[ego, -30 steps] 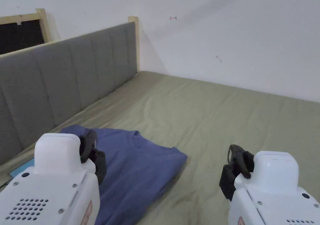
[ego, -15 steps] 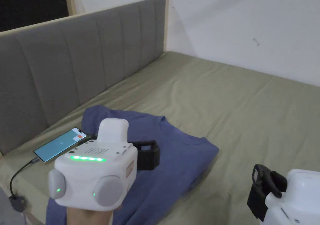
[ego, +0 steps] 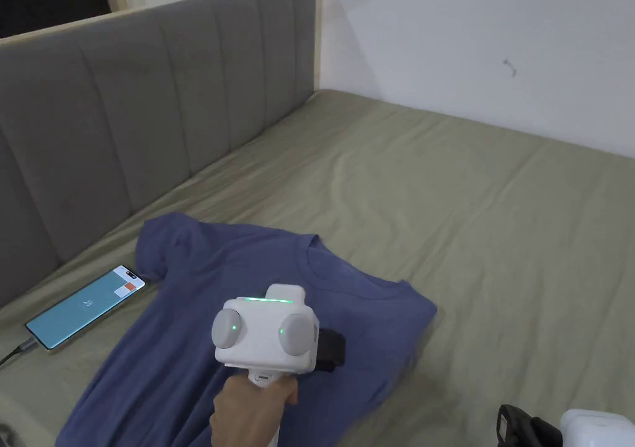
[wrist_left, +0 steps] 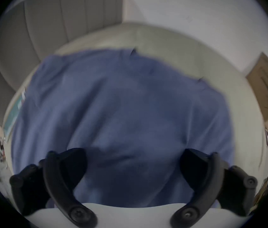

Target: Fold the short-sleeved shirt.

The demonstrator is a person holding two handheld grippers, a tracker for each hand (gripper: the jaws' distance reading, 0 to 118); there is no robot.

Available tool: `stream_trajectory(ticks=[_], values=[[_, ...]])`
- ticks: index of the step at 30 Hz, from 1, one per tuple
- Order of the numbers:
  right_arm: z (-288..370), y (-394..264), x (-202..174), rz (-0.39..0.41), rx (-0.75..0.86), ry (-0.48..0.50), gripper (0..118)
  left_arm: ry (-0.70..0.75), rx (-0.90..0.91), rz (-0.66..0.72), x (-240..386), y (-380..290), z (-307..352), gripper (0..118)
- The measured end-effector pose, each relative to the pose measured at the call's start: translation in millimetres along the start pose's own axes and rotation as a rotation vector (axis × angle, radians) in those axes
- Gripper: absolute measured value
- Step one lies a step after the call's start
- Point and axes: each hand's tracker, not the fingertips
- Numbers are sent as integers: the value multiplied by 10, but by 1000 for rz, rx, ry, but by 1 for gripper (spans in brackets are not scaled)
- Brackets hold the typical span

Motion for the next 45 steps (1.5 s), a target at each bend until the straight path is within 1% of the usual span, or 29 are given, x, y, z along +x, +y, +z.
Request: stream_trajectory(ticks=[1,2,5,6,7,9,10,11,12,14,17,19,22,23,25,26,27,29,30,31,33,35,37,38,40,42,45], values=[[-12,-16,21,-5,-8,-1,0,-28,-6,35,-41,-37,-92,110],[-20,-35,36,-8,-15,-1,0,-49,52,30,-36,-93,4,109],[-93,-100,103,-20,-44,-10,0,15,96,7,44,-115,86,98],[-110,-118,122,-36,-54,-8,0,24,106,31,36,-125,62,95],[-121,-130,150,-62,-66,3,0,22,109,52,24,-145,114,87],[-99,-142,191,-93,-67,9,0,20,124,46,26,-150,178,64],[-83,-148,200,-94,-67,8,0,8,130,42,20,-135,227,40],[-80,-148,211,-93,-68,6,0,9,131,48,-28,-94,229,12],[-82,-148,217,-91,-69,0,0,13,132,54,-36,-83,240,1],[-84,-151,243,-97,-71,-12,0,16,117,57,-88,-85,201,1],[-59,-153,314,-146,-75,1,0,0,115,63,-108,-73,244,1],[-35,-150,348,-148,-76,-4,0,-13,103,93,-126,-33,280,1],[10,-129,432,-151,-68,-22,0,-70,100,124,-181,6,450,1],[34,-117,473,-161,-62,-30,0,-101,103,154,-195,34,511,1],[100,-96,561,-184,-45,-38,0,-157,123,180,-220,79,703,1],[141,-86,614,-193,-34,-48,0,-157,150,181,-197,107,851,1],[177,-78,655,-198,-26,-56,0,-158,188,143,-151,141,992,1],[263,-67,760,-220,5,-87,0,-149,250,172,-3,203,1389,1],[293,-60,801,-236,10,-104,0,-189,285,138,75,226,1537,1],[336,-51,862,-269,16,-115,0,-245,320,70,199,261,1698,1],[454,-46,987,-316,42,-99,0,-308,357,5,425,312,1969,1],[624,-26,1084,-301,78,-155,0,-405,388,12,685,359,2219,1],[789,13,1193,-276,109,-198,0,-507,412,-8,980,383,2439,1],[878,29,1253,-281,130,-220,0,-532,429,-31,1152,385,2546,1],[1109,63,1439,-329,184,-251,0,-587,458,-131,1608,324,2808,1],[1297,89,1601,-365,224,-285,0,-687,473,-228,1989,231,3008,1],[1634,88,1870,-394,293,-381,0,-847,444,-336,2564,-39,3191,1]])
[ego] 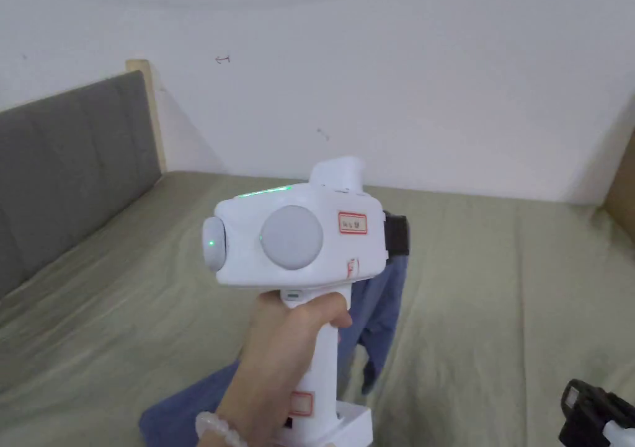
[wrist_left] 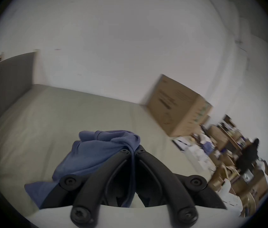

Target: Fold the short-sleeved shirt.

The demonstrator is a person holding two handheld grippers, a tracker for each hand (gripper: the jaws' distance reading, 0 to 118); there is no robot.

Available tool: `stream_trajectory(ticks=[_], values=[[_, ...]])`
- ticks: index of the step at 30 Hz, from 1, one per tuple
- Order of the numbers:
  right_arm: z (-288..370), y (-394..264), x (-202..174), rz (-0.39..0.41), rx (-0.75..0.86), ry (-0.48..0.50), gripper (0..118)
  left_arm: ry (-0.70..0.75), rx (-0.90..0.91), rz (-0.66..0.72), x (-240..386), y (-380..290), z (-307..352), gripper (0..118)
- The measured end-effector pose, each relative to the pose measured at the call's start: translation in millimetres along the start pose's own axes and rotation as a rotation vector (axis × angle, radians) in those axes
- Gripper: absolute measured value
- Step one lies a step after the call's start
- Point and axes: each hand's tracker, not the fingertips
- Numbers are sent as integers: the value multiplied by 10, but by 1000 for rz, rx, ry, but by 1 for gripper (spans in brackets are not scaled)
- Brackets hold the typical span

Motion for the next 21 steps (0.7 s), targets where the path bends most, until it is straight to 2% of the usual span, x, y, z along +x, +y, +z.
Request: stream_trajectory(ticks=[3,7,11,13,16,17,18,19,20,21], values=[[156,111,322,-33,48,-76,0,-55,-59,-45,419,-369,-335,1],[284,114,708,-88,62,-145,0,-114,-357,-8,565,-1369,-1079,1],[268,-54,979,-142,5,-180,0,-35,-638,24,413,-2413,-1653,1],[215,-132,1049,-144,-35,-188,0,-7,-677,54,382,-2657,-1696,1],[127,-198,1110,-144,-70,-208,0,29,-667,-21,363,-2733,-1685,5],[95,-205,1122,-155,-78,-207,0,12,-659,-8,353,-2701,-1668,14],[83,-208,1128,-166,-80,-203,0,4,-657,8,338,-2661,-1660,36],[74,-207,1125,-173,-80,-195,0,-26,-669,45,325,-2630,-1657,72],[68,-202,1116,-175,-82,-191,0,-66,-683,66,323,-2592,-1644,93],[60,-196,1100,-173,-83,-189,0,-93,-691,80,333,-2553,-1620,107]])
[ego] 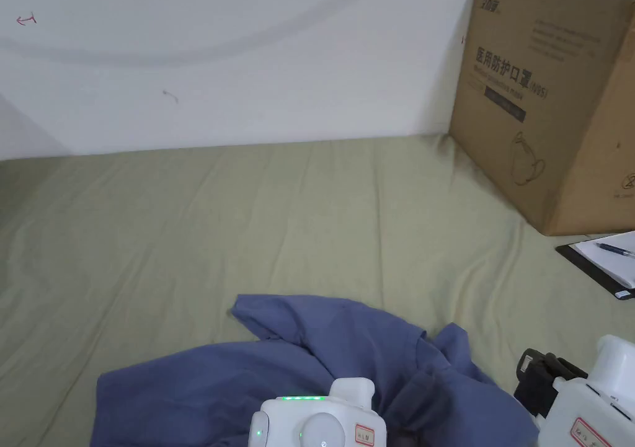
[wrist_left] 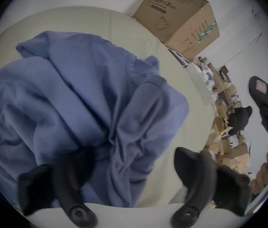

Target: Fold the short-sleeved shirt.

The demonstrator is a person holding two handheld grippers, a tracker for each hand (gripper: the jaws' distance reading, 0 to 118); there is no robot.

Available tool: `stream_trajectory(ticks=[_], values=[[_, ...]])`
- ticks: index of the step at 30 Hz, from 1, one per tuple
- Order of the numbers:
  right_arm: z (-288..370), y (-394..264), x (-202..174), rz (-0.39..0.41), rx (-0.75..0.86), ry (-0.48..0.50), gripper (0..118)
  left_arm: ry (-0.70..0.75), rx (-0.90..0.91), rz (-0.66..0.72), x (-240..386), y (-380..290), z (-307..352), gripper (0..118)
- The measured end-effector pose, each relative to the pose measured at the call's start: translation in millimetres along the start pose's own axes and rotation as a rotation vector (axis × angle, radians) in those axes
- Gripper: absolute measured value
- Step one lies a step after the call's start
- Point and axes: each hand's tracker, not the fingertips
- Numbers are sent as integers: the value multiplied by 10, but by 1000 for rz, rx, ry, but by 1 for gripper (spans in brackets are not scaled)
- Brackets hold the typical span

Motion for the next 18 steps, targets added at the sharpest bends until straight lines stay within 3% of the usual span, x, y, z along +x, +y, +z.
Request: stream_trajectory(ticks=[1,6,8,10,12,13,15,18], values=[[-6,2,-30,7,-1,1,0,5,11,-9,24,11,82,113],[-10,-11,-201,28,-12,42,0,-18,174,-45,-27,-16,656,112],[-16,-46,-315,59,-25,70,0,-8,207,-14,-162,-52,952,104],[-37,-96,-439,87,-42,100,0,40,266,19,-379,-127,1230,80],[-59,-157,-557,107,-64,133,0,120,294,49,-600,-221,1434,65],[-78,-196,-625,121,-79,153,0,184,305,66,-753,-286,1522,35],[-116,-265,-744,154,-102,174,0,294,308,103,-1024,-401,1639,5],[-198,-385,-906,204,-134,202,0,357,299,214,-1476,-547,1775,0]])
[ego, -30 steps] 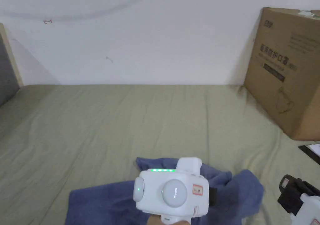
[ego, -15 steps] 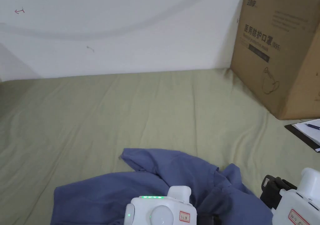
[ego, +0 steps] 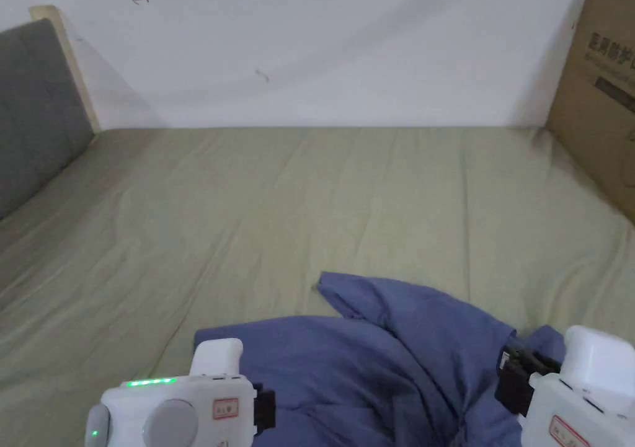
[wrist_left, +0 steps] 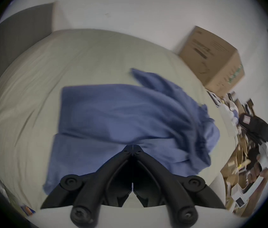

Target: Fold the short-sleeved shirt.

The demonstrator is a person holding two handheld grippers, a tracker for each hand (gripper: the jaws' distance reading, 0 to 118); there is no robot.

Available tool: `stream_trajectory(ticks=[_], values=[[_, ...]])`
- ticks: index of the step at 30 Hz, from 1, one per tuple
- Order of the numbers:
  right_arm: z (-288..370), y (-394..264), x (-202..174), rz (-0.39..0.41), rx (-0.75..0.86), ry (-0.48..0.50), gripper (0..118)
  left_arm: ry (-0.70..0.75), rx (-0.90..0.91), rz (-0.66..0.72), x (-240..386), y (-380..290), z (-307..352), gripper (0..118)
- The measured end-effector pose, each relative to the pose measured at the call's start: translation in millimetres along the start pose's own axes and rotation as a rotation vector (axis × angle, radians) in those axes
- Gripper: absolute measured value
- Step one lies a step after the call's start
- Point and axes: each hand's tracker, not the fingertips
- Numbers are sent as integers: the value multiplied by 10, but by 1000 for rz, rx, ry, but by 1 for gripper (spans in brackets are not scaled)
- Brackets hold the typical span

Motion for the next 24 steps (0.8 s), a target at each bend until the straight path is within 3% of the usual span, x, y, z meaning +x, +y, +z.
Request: stream_trajectory(ticks=[2,7,8,9,10,11,19,24], values=[[-89,-53,-77,10,-23,14,0,-1,4,68,-255,18,-14,0],[-318,-139,-174,30,-82,28,0,103,-8,80,-536,358,-232,0],[-365,-147,-184,38,-92,26,0,106,-10,80,-588,478,-290,8],[-406,-150,-190,44,-99,23,0,110,-9,92,-639,589,-340,26],[-454,-154,-187,46,-106,17,0,109,-6,103,-696,717,-413,57],[-501,-148,-181,44,-115,13,0,116,-15,113,-715,845,-497,68],[-797,-171,-138,35,-166,-11,0,185,-104,192,-800,1335,-1159,69],[-882,-243,-98,44,-199,-23,0,274,-40,86,-595,1190,-1198,63]])
